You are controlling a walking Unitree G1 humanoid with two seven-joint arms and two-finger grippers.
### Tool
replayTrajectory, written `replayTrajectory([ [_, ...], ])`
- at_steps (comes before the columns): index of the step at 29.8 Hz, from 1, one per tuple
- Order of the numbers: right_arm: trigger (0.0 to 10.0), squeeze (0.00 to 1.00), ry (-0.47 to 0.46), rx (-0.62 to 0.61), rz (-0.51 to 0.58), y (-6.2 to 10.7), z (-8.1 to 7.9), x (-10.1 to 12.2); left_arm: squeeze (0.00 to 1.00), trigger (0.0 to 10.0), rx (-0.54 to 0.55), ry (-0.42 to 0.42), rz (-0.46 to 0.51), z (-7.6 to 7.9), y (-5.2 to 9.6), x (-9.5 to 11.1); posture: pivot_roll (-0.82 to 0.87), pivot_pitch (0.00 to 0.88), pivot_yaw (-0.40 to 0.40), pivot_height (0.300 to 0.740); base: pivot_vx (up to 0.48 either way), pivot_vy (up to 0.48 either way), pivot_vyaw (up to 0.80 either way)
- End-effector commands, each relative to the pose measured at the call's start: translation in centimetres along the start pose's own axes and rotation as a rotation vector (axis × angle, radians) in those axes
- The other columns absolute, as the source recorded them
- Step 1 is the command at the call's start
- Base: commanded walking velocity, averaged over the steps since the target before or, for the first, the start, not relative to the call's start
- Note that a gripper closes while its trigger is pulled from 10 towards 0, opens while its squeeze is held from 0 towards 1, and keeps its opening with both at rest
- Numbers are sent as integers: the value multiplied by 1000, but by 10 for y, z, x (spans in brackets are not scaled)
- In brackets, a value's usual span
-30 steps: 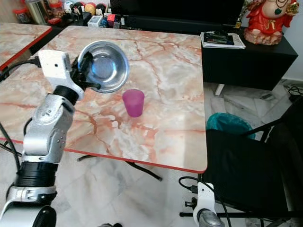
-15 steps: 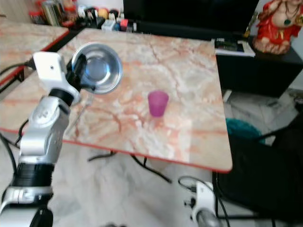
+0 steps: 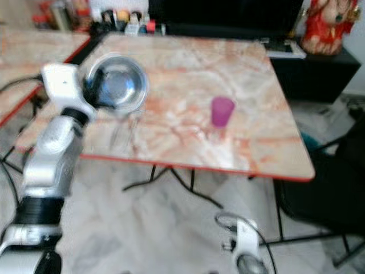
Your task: Setting the table
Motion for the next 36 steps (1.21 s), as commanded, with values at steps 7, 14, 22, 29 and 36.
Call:
replayTrajectory([
  [7, 10000, 0, -5, -27, -7, 1, 10, -1, 0, 10000, -29, -6, 10, 13, -3, 1, 11, 112, -11, 736, 0, 480, 0],
  [14, 10000, 0, -5, -23, -18, 1, 10, -2, 0, 10000, -21, -8, 1, 12, -2, -1, 14, 113, -12, 736, 0, 480, -190],
  [22, 10000, 0, 0, -22, -11, 1, 10, -2, 0, 10000, -23, -13, -7, 12, -2, -4, 13, 111, -13, 736, 0, 480, -349],
  [29, 10000, 0, 2, -18, -10, 1, 10, -2, 0, 10000, -25, -17, -20, 13, -1, -6, 15, 108, -13, 736, 0, 480, 0],
  [36, 10000, 0, 1, -18, -11, 1, 10, -3, 0, 10000, -26, -11, -28, 14, -1, -9, 9, 102, -8, 736, 0, 480, 0],
])
Point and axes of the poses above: a point about 5 cm out from each wrist's last joint towards the gripper, its own y axis pointing back from the gripper into the wrist, its own x axis along the axis of the wrist's last joint, z = x × y, the point moved 3 cm from there along -y, pointing out of the wrist towards the gripper, and after that the axes turned 1 degree about -y, right-handed, at the moved point
